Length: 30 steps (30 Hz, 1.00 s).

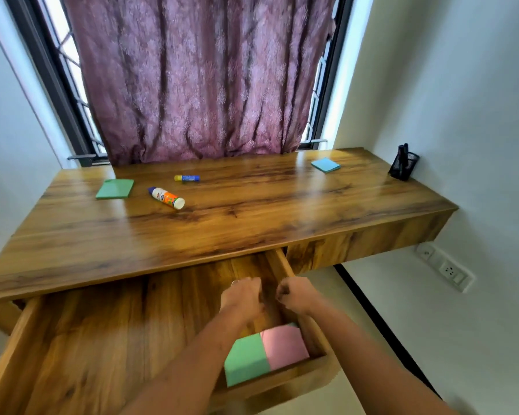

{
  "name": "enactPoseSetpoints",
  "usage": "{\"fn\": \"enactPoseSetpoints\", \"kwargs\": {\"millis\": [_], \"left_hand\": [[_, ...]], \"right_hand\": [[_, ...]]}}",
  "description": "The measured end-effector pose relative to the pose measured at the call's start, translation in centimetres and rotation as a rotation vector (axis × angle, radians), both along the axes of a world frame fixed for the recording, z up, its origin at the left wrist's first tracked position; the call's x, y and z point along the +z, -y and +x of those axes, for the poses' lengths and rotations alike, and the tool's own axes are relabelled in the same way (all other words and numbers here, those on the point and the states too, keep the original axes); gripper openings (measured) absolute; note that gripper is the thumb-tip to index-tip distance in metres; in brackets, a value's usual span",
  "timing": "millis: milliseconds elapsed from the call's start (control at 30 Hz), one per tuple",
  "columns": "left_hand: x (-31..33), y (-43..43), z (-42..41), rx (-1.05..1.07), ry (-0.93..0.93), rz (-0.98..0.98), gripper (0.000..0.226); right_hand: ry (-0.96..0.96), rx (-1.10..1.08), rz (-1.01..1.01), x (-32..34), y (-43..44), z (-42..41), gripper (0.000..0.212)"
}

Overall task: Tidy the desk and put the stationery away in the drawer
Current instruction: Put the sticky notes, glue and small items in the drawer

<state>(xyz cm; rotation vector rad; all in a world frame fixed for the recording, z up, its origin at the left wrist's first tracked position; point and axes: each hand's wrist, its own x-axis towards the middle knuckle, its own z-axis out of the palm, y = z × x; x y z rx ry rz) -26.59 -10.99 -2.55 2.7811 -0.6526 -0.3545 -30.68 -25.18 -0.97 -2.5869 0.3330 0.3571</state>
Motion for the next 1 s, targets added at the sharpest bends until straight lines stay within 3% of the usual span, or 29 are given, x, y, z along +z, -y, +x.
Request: {"fn": "enactPoseSetpoints", "kwargs": {"millis": [67,300,700,1000], "left_hand": [[2.1,2.0,1.5,-0.014,0.04,-0.078,0.03],[7.3,11.5,5.8,-0.02,0.106,-0.222,0.021],[8.2,31.7,15.2,0.198,0.029,-0.404,0.018],[7.8,37.1,20.5,0.279,0.019,-0.399,0.021]], "right_hand": [[0.072,-0.033,0.082,2.1,1.6,1.1,0.021],[0.201,-0.158,0.302,7.2,11.9,4.7,0.012],[0.143,-0.138,0.265,6.9,35.5,13.7,0.011],[0.134,-0.183,0.296,7.7,41.5,21.8,0.007]]}}
